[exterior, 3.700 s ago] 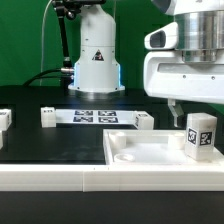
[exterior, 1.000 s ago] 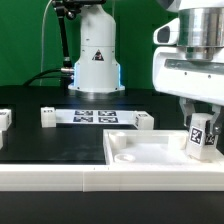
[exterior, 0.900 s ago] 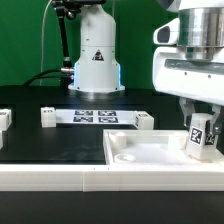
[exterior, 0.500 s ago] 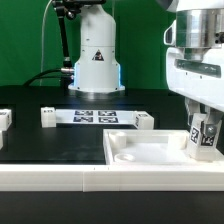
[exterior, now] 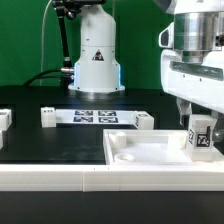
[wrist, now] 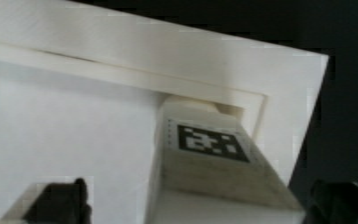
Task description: Assemble one leg
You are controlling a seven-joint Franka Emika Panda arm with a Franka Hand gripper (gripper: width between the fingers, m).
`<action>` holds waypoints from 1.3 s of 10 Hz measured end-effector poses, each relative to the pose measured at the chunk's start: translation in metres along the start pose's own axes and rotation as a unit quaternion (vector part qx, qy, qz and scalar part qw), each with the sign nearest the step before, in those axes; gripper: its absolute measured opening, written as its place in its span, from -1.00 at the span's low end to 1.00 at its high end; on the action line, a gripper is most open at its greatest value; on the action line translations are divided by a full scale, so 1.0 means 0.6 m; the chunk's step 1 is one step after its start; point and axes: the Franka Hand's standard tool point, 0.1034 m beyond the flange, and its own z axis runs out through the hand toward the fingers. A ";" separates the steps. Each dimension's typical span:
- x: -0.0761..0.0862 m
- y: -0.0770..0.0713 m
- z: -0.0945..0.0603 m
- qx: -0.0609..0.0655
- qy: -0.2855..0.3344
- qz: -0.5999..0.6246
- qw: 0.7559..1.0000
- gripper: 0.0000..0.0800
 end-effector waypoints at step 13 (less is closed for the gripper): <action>0.003 0.001 -0.002 -0.014 -0.007 -0.526 0.851 0.62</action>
Offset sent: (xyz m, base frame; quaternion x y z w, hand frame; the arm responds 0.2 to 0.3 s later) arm 0.0030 0.0054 0.0004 -0.0059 -0.0009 -0.2318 0.9727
